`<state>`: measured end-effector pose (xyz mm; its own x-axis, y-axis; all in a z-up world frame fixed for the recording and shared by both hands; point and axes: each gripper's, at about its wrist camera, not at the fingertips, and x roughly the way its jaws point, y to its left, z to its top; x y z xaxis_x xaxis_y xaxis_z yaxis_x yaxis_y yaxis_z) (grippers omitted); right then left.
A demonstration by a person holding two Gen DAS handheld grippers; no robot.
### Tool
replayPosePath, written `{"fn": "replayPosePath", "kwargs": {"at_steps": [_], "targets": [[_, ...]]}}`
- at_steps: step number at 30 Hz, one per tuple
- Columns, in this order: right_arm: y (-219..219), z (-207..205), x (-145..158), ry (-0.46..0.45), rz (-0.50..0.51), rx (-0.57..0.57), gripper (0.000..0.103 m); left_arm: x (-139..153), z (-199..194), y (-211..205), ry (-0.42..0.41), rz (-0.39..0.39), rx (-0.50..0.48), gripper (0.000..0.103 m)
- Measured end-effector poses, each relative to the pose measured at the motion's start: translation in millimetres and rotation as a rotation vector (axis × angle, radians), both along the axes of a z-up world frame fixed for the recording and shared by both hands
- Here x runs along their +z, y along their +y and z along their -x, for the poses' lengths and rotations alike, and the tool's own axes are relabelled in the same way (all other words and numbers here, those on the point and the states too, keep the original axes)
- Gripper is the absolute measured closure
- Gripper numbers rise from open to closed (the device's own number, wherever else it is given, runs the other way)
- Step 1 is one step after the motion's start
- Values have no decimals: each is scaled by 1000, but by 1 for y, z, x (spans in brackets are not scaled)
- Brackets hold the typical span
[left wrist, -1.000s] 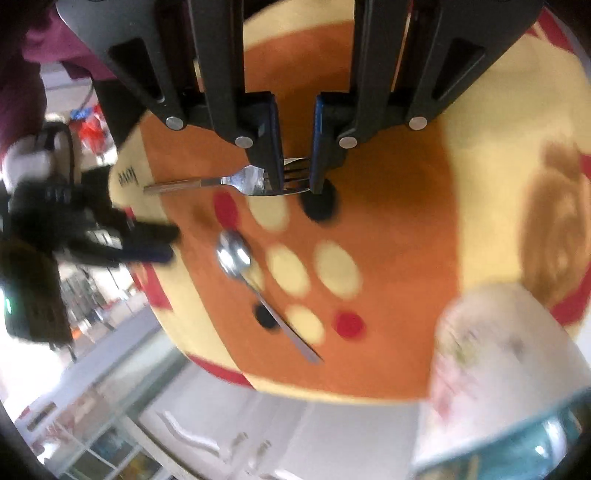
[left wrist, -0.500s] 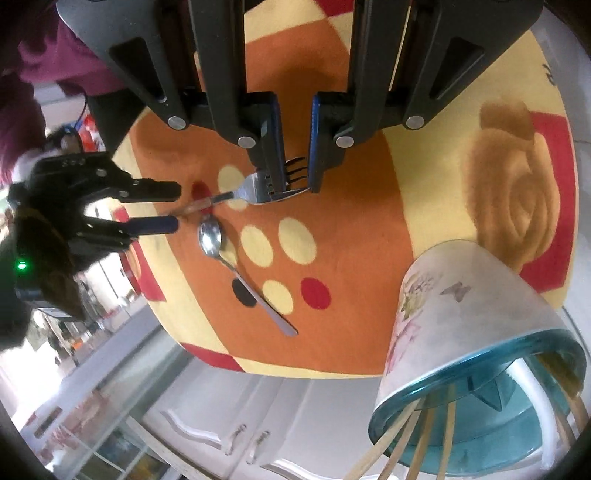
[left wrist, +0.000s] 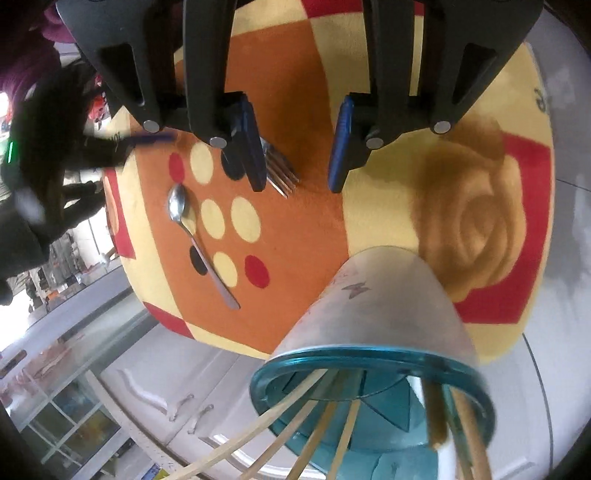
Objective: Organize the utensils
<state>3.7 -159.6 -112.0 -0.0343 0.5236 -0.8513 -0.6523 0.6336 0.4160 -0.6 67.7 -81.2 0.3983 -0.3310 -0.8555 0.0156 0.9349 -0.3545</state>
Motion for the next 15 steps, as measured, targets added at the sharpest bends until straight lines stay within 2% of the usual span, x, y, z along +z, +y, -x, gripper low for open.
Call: {"fn": "replayPosePath", "kwargs": {"at_steps": [2, 5, 6, 7, 8, 11, 15], "targets": [[-13, -24, 7, -49, 7, -110, 61, 2, 6, -1, -4, -10, 2, 70], [-20, -47, 9, -97, 18, -189, 61, -3, 12, -4, 13, 5, 11, 70], [-18, -54, 8, -115, 36, -211, 65, -5, 13, -5, 19, 11, 15, 70], [-18, -64, 7, -123, 49, -222, 70, -9, 14, -6, 28, 16, 23, 70], [-14, -72, 3, -120, 57, -229, 71, -11, 15, -8, 36, 20, 26, 70], [-3, -83, -12, -109, 95, -212, 87, -19, 16, -13, 63, 23, 31, 69], [-11, -78, -17, -92, 81, -200, 96, -19, 18, -14, 59, 13, 39, 69]]}}
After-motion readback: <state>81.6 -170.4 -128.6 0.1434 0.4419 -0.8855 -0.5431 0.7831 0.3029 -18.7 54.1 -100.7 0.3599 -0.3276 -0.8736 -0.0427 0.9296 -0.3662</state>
